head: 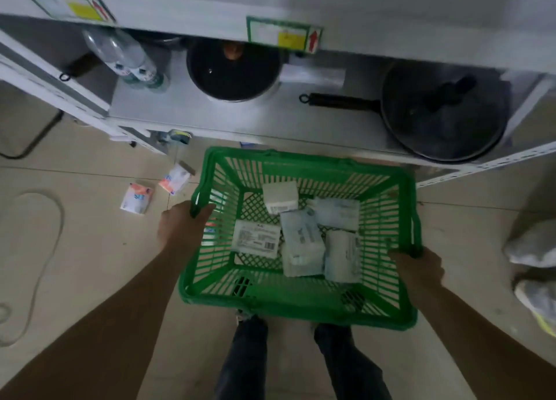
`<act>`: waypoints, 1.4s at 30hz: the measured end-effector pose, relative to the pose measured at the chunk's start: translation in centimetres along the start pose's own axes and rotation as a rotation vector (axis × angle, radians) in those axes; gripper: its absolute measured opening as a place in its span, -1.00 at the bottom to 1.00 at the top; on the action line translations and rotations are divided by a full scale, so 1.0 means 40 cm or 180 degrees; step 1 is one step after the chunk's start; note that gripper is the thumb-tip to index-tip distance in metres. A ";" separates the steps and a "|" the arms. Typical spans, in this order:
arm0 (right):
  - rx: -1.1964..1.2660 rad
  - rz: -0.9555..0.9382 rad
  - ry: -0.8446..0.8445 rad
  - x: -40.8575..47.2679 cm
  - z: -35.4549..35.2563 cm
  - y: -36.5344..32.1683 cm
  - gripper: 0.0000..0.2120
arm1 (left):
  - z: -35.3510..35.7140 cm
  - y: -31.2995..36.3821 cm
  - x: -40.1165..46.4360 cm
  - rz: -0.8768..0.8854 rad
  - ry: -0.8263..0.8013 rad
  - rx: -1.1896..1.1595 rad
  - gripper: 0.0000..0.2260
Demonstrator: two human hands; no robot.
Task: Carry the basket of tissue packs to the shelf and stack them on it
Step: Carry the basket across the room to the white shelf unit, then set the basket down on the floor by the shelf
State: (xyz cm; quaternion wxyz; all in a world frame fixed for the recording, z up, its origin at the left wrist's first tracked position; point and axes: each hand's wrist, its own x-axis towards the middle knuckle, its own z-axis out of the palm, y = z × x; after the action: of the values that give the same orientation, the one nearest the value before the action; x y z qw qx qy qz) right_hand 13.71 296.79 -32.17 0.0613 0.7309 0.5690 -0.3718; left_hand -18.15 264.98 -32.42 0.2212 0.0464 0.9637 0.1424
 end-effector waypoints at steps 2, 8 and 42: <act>0.0039 -0.0066 0.0069 0.043 0.071 0.012 -0.56 | 0.073 -0.034 0.049 0.0015 0.0012 0.0014 -0.55; 0.0133 -0.0372 -0.0051 0.215 0.260 0.023 -0.69 | 0.287 -0.108 0.198 0.0102 0.0231 0.0079 -0.50; -0.1707 -0.1092 -0.0554 0.601 0.521 -0.117 -0.40 | 0.599 -0.133 0.567 0.0702 0.0947 -0.0527 -0.54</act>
State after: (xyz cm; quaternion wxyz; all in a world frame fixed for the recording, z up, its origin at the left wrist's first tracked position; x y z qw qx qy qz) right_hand 1.57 306.62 -60.29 0.2365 0.5477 0.7541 -0.2747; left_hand -28.11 269.43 -63.99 0.0626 0.1118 0.9598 0.2498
